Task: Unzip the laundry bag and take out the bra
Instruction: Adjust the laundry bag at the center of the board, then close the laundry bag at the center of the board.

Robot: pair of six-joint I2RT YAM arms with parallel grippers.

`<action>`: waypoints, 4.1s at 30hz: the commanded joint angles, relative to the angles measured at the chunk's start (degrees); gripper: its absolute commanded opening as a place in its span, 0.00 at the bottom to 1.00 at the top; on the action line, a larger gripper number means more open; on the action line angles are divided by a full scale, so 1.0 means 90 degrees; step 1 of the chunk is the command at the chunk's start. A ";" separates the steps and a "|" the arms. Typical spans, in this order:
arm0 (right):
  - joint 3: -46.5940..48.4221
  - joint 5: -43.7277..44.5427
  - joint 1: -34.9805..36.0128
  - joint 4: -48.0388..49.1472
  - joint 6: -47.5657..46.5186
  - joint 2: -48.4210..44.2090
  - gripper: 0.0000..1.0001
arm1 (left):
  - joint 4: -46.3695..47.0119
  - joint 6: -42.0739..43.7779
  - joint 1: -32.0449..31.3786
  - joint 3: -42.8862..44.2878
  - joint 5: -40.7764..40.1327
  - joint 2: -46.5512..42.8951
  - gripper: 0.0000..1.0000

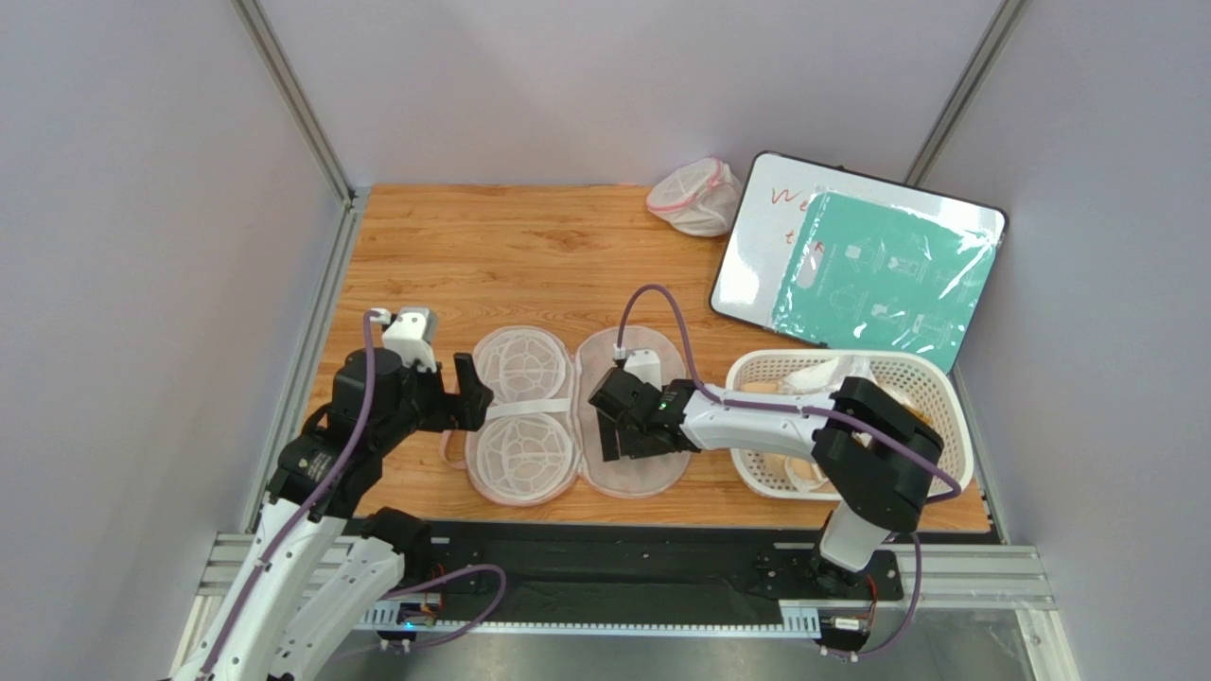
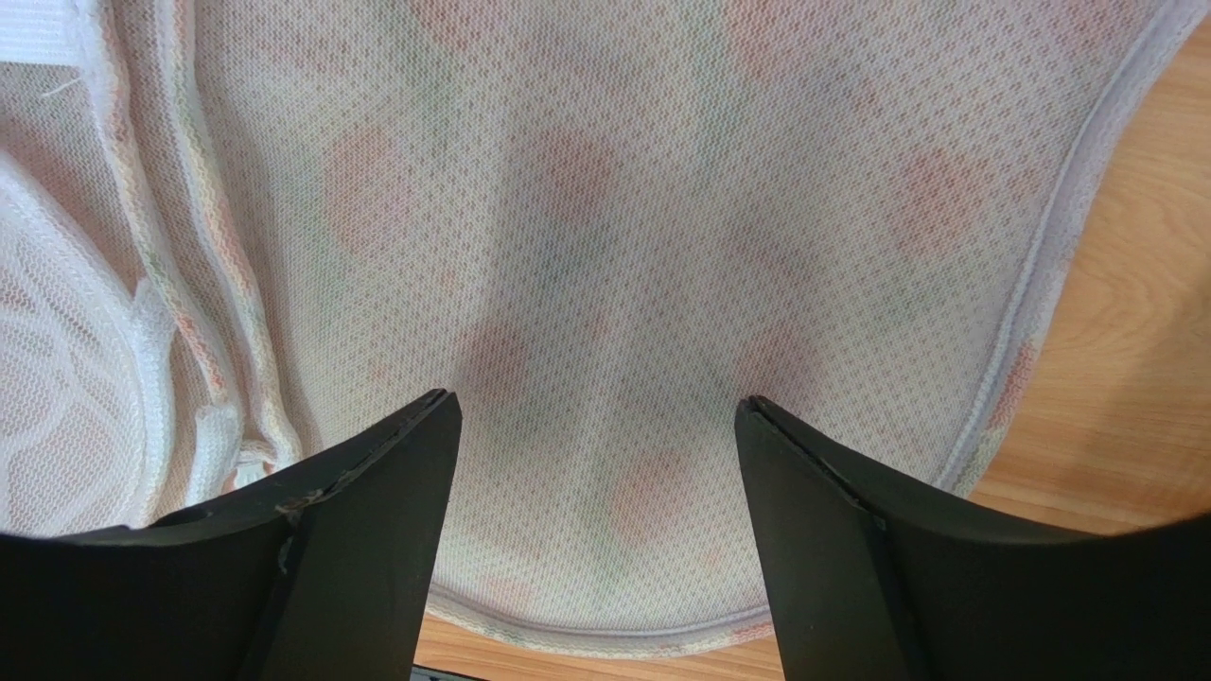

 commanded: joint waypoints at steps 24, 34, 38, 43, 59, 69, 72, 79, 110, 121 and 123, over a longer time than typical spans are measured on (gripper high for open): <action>-0.0010 -0.0296 -0.2024 0.0103 -0.1606 -0.0810 0.61 | 0.0168 0.0109 0.0031 -0.0019 0.0087 -0.0065 0.99; 0.0156 -0.0492 -0.2093 0.0309 -0.1626 0.0108 0.52 | 0.0178 0.0109 0.0031 -0.0009 0.0116 -0.0045 1.00; 0.0107 -0.0434 -0.2093 0.0309 -0.1596 0.0168 0.51 | 0.0178 0.0119 0.0031 -0.0019 0.0126 -0.0055 0.99; 0.0117 -0.0521 -0.2102 0.0318 -0.1645 0.0285 0.35 | 0.0178 0.0119 0.0031 -0.0029 0.0136 -0.0045 0.99; 0.1200 0.0406 -0.2307 -0.1634 -0.2270 -0.0906 0.00 | 0.0188 0.0129 0.0040 -0.0029 0.0165 -0.0075 0.99; 0.1727 0.0592 -0.2766 -0.2610 -0.2660 -0.1912 0.00 | 0.0197 0.0129 0.0031 -0.0029 0.0214 -0.0075 0.99; 0.1962 0.0612 -0.2835 -0.2845 -0.2739 -0.2020 0.00 | 0.0198 0.0139 0.0031 -0.0019 0.0223 -0.0094 1.00; 0.2753 -0.0091 -0.2825 -0.3002 -0.2700 -0.1825 0.00 | 0.0198 0.0139 0.0031 -0.0019 0.0253 -0.0094 0.99; 0.4159 -0.0873 -0.2239 -0.1860 -0.1831 0.0987 0.16 | 0.0246 0.0139 0.0040 -0.0058 0.0390 -0.0036 0.99; 0.4844 -0.1068 -0.1927 -0.2055 -0.2084 0.1292 0.88 | 0.0246 0.0149 0.0040 -0.0058 0.0428 -0.0026 0.99; 0.4708 -0.1029 -0.1917 -0.1996 -0.2104 0.1116 0.90 | 0.0246 0.0158 0.0031 -0.0058 0.0409 -0.0036 0.99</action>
